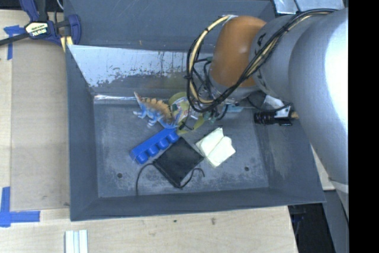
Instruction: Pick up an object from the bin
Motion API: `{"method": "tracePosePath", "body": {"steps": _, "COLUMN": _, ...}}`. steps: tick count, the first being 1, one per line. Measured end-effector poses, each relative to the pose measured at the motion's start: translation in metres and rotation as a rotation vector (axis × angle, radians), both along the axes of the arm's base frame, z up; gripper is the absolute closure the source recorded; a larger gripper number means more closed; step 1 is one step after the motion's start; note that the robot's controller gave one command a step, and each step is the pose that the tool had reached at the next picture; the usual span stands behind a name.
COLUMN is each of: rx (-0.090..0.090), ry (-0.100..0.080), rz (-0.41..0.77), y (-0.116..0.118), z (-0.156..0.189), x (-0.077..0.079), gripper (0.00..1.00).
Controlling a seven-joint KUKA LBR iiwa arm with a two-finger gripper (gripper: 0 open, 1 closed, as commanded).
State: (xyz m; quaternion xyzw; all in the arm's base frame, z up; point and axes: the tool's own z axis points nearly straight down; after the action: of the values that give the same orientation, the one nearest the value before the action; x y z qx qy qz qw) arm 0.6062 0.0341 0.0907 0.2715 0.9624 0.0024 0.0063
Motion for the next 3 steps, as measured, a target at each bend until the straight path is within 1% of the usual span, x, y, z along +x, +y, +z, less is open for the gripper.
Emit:
{"method": "tracePosePath", "body": {"steps": 1, "rx": -0.001, "ry": 0.0, "rz": 0.001, "y": -0.001, "z": 0.0, "x": 0.0, "gripper": 1.0}}
{"method": "tracePosePath", "body": {"steps": 2, "rx": -0.001, "ry": 0.007, "rz": 0.009, "y": 0.004, "z": 0.047, "x": -0.007, "gripper": 1.0}}
{"method": "tracePosePath", "body": {"steps": 3, "rx": -0.002, "ry": -0.002, "rz": 0.05, "y": 0.001, "z": 0.085, "x": -0.02, "gripper": 1.0}}
